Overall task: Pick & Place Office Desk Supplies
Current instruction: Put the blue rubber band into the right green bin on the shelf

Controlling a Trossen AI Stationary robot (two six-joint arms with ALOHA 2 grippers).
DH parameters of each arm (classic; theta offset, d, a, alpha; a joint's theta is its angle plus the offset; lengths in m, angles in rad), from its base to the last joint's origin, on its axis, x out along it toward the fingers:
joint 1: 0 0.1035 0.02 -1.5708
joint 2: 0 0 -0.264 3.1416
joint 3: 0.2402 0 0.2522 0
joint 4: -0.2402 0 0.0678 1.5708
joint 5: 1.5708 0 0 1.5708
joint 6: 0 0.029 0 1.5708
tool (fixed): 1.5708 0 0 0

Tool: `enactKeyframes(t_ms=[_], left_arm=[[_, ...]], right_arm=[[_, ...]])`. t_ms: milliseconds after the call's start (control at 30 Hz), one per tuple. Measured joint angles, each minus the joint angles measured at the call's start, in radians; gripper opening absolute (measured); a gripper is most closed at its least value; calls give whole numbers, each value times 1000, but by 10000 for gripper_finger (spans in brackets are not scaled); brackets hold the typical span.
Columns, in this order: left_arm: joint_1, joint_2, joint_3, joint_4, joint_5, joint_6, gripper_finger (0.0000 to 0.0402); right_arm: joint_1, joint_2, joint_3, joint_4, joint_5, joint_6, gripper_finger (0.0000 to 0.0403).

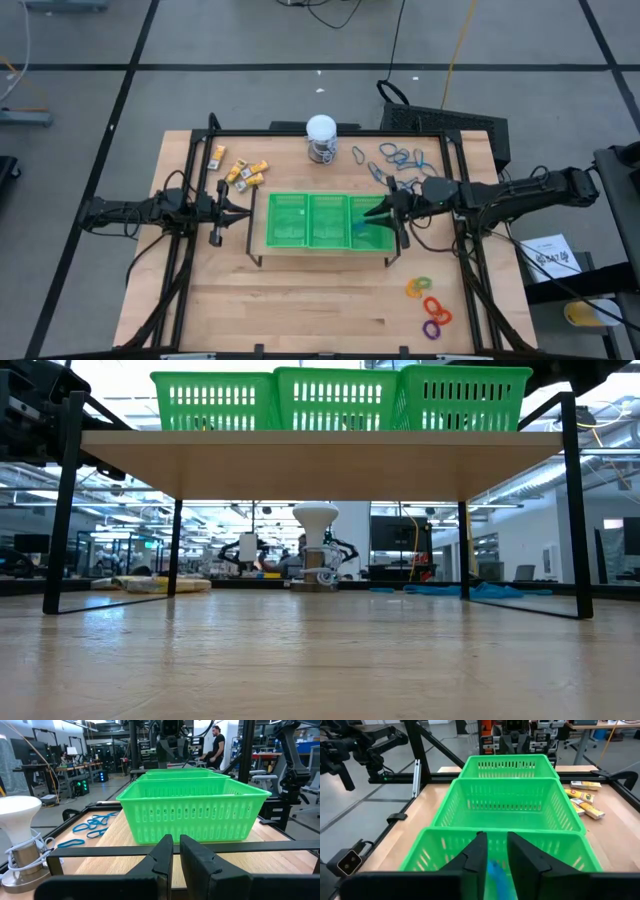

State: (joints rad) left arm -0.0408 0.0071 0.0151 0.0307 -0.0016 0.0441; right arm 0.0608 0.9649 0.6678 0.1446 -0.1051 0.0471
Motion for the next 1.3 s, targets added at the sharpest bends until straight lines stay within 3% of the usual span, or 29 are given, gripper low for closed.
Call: enactKeyframes(t_ms=[233,333,433,700,833,1300], left_arm=[[0,0,0,0,0,0,45],[0,0,0,0,0,0,45],[0,0,0,0,0,0,45],[0,0,0,0,0,0,45],[0,0,0,0,0,0,45],[0,0,0,0,0,0,45]], right_arm=[[-7,-7,0,-11,13,-20,114],[-18,-31,0,-24,83,-48,122],[-35,-70,0,-57,207,-82,125],[-102,-180,0,-226,682,-61,126],[-150,-189,0,-353,813,6,126],[-278,-183,-208,-406,836,214,126]])
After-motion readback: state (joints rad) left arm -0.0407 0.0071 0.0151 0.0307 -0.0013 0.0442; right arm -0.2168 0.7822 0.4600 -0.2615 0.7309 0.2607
